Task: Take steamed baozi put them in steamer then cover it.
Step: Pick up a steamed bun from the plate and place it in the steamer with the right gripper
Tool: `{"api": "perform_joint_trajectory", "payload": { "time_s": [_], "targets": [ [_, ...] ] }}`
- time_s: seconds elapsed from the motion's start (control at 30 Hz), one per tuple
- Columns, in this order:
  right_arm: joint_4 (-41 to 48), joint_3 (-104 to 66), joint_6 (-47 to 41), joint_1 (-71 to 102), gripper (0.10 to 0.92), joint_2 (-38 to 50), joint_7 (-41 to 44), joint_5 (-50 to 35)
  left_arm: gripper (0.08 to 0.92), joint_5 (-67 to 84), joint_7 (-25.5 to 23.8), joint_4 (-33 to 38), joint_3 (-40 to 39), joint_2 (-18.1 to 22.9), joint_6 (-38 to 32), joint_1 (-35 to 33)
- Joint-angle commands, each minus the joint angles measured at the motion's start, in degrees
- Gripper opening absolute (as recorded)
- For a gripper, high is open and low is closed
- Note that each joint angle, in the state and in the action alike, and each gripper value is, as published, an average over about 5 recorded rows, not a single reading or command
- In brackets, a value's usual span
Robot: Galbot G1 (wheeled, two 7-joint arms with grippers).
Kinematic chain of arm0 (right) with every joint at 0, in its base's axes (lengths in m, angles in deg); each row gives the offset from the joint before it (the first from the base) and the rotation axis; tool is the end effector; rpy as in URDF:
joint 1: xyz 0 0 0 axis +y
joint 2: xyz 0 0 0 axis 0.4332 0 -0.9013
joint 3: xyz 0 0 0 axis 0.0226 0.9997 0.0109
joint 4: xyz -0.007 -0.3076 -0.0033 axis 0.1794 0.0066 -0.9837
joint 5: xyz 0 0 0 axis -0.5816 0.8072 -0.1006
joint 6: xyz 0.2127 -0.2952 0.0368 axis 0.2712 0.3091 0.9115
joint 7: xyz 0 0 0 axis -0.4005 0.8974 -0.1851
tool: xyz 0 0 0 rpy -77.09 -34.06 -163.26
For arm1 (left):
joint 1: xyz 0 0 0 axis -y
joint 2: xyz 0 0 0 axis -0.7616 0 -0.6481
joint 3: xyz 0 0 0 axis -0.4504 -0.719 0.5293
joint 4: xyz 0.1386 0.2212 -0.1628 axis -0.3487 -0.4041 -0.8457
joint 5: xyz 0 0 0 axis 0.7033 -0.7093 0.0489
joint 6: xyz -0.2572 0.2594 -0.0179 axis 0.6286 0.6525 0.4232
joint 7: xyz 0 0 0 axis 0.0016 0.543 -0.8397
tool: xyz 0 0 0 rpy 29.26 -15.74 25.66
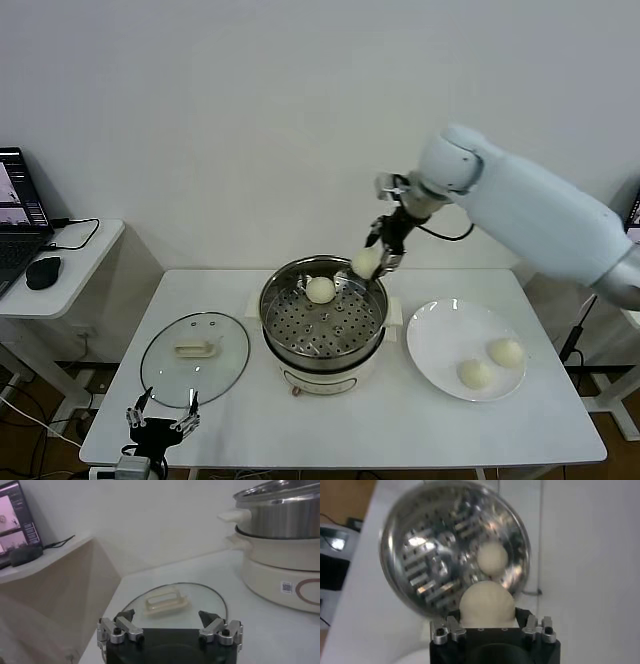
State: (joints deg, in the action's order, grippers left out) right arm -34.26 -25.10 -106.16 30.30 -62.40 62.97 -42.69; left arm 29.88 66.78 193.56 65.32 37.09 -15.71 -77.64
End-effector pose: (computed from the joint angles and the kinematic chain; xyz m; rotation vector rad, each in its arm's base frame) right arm 0.5380 0.0946 0.0156 1.5317 -1.4677 1.3145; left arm 0.1750 0.0837 -0.3023 0.0909 -2.7681 -0.3795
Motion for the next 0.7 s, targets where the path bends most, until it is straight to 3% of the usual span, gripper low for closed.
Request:
{"api": "perform_joint_trajectory", "payload": {
  "time_s": [0.03, 0.7],
  "targets": [
    [4.17, 4.75, -2.73, -3.28, 0.67, -10.29, 0.14, -4.94, 0.823, 0.3, 0.08, 0.52, 0.22, -0.05, -0.11, -0.26],
    [19.99, 3.42, 0.13, 6.66, 0.67, -25.41, -1.77, 8.21, 0.823, 2.22, -0.42, 2.52, 0.7, 1.21, 0.44, 0.82]
  ]
}}
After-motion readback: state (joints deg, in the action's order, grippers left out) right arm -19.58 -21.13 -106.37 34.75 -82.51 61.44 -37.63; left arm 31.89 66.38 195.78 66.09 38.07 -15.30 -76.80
